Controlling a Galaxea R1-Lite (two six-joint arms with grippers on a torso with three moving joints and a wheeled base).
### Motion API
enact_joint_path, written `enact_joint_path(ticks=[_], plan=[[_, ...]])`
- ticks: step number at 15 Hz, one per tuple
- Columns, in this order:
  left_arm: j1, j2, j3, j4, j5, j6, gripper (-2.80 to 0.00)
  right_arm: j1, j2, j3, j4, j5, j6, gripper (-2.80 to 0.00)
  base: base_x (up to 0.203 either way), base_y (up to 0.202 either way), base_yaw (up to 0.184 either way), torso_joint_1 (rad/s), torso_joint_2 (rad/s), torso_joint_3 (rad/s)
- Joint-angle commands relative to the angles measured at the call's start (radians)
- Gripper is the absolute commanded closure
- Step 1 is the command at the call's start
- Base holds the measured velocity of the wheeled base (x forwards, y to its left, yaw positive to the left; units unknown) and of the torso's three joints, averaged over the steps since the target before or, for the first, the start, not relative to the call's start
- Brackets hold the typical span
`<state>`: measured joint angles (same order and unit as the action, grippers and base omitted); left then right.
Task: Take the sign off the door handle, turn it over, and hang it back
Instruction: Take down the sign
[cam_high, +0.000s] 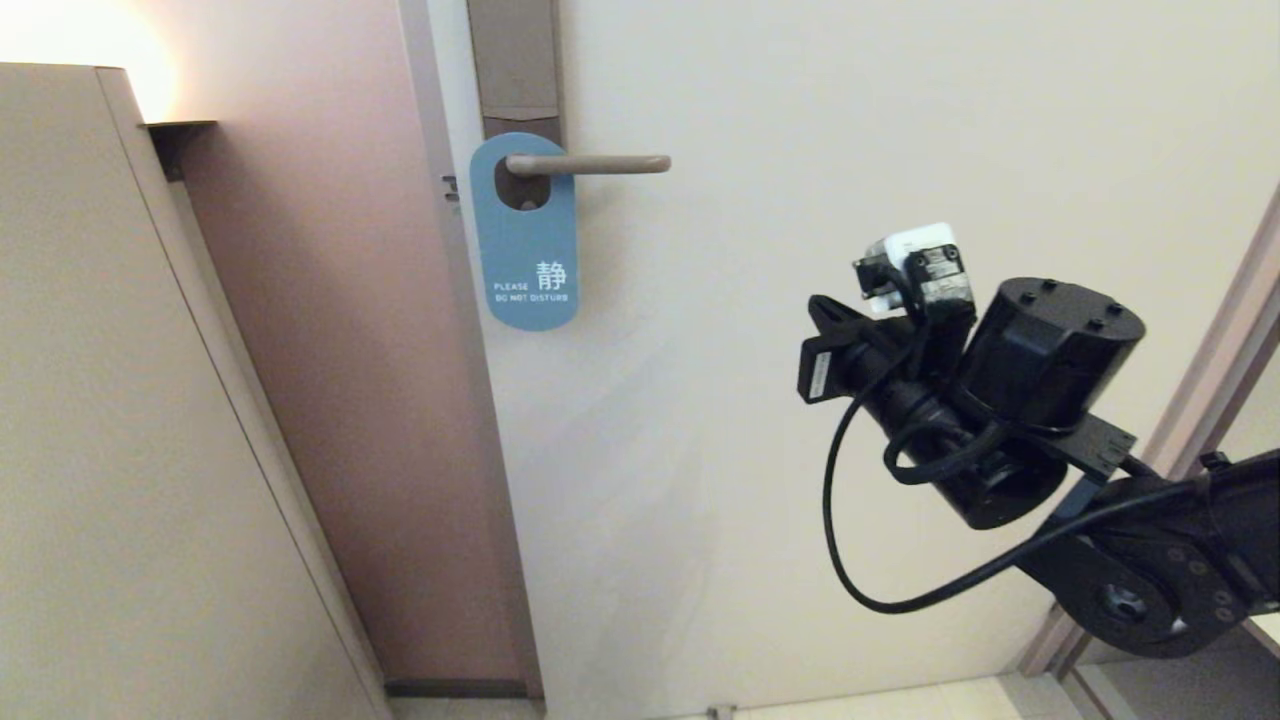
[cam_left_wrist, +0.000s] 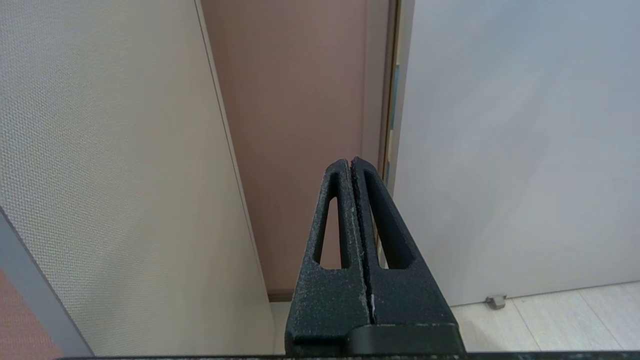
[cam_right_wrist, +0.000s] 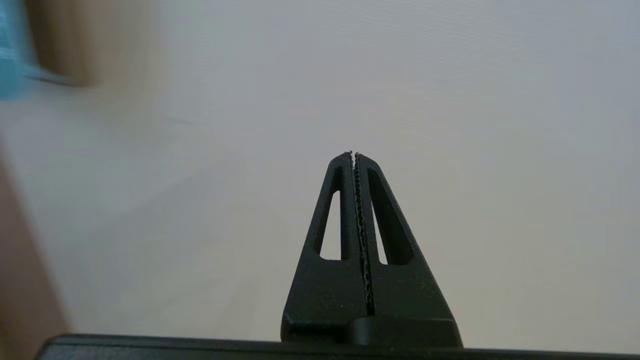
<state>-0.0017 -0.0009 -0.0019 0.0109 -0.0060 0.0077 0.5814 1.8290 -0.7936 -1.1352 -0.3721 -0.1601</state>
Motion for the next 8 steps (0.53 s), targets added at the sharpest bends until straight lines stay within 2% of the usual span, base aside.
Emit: enact_joint_path(ticks=[1, 6, 8], plan=[[0.000, 0.001, -0.001, 0.000, 0.000, 0.000, 0.00, -0.043, -0.068, 0.093, -0.038, -0.003, -0.002, 0.00, 0.000, 0.000, 0.000, 0.000, 0.00, 0.000], [0.000, 0.001, 0.000, 0.000, 0.000, 0.000, 0.00, -0.228, -0.098, 0.293, -0.172, -0.005, 0.002, 0.00, 0.000, 0.000, 0.000, 0.000, 0.00, 0.000], [0.000, 0.001, 0.000, 0.000, 0.000, 0.000, 0.00, -0.264, -0.098, 0.396, -0.228, -0.006, 0.020, 0.00, 0.000, 0.000, 0.000, 0.000, 0.00, 0.000]])
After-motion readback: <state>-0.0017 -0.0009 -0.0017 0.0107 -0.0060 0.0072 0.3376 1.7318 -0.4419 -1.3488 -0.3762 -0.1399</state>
